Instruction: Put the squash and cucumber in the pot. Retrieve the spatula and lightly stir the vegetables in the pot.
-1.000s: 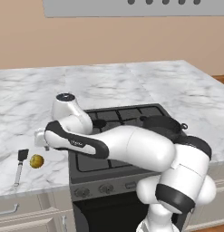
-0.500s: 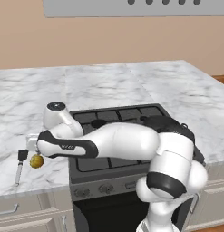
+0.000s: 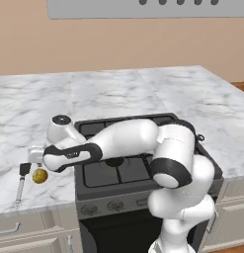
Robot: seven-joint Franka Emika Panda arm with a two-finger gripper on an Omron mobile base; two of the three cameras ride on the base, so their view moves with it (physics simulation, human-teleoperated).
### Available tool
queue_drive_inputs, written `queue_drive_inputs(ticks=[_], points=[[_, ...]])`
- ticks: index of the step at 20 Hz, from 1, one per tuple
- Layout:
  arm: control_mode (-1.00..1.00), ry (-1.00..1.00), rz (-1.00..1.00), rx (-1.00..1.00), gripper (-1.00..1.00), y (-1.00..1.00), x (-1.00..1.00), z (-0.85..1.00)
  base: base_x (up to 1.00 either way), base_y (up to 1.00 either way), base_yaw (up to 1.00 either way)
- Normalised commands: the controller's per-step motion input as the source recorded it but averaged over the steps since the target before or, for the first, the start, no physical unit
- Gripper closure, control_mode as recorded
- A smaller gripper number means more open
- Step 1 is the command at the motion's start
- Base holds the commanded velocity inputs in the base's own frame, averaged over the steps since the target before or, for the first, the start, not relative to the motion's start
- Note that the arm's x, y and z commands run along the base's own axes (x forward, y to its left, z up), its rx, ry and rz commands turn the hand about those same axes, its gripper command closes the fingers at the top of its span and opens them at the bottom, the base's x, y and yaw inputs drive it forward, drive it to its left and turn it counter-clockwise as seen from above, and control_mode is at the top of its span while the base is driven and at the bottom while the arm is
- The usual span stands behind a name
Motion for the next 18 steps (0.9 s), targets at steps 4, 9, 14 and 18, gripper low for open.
queue_drive_inputs(ticks=[4,9,14,18], points=[[-1.00,0.00,0.01,0.00,-1.00,0.42,0.04,-0.04,0.00,0.00,0.00],[-1.00,0.00,0.01,-0.01,-1.00,0.32,0.00,-0.04,0.00,0.00,0.00],[-1.00,0.00,0.00,-0.02,-1.00,0.16,0.01,-0.08,0.00,0.00,0.00],[-1.00,0.02,0.01,-0.07,-1.00,0.17,0.21,0.00,0.00,0.00,0.00]])
